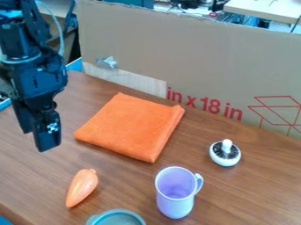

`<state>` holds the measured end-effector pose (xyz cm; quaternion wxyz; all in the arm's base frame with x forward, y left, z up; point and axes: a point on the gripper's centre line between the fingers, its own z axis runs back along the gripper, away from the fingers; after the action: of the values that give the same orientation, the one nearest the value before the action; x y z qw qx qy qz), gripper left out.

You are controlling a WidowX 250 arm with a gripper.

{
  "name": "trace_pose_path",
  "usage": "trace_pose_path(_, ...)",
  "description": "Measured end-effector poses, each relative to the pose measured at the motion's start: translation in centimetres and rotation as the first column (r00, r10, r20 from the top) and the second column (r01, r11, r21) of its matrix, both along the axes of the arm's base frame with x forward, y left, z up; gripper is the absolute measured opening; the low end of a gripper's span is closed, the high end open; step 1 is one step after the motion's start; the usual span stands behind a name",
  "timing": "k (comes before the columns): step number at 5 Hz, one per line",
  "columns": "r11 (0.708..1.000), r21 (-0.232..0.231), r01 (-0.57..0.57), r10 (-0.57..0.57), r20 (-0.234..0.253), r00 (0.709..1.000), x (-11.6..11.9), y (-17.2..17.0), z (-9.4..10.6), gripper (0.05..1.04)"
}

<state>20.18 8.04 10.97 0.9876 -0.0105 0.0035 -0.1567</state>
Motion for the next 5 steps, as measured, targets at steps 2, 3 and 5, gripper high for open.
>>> trace_pose_path(2, 1.0, -0.008, -0.009, 0.008, -0.051, 0.999, -1.9, -0.6, -0.7, 1.001)
trace_pose_path(3, 1.0, -0.002, -0.02, 0.02, -0.041, 0.999, -3.5, -1.2, -0.6, 1.001)
trace_pose_path(5, 1.0, 0.011, -0.012, 0.014, -0.148, 0.989, -5.1, -5.0, -4.5, 1.001)
